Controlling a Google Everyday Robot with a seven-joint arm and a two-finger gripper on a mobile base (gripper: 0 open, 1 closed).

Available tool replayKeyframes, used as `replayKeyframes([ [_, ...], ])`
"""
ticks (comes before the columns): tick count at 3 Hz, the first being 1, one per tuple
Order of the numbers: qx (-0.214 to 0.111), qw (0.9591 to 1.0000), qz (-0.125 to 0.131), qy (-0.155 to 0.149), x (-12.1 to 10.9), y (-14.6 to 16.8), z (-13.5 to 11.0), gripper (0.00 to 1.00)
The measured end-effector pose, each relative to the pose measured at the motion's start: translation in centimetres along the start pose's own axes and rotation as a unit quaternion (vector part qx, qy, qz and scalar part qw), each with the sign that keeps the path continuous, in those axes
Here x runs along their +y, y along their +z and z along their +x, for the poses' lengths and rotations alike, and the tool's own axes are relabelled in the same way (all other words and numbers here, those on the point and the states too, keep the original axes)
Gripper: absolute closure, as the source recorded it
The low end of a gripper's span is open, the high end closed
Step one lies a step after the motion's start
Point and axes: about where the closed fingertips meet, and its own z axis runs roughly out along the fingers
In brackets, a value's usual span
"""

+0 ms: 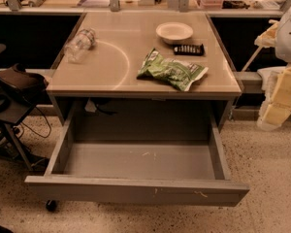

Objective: Place green jalapeno chip bag into top drawer

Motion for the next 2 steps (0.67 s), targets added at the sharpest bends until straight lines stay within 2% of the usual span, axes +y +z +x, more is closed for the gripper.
replayKeyframes([
  [1,0.0,1.0,0.0,0.0,0.0,0.0,0.0,0.0],
  [2,0.001,0.9999,0.013,0.001,-1.3,0.6,-0.3,0.0],
])
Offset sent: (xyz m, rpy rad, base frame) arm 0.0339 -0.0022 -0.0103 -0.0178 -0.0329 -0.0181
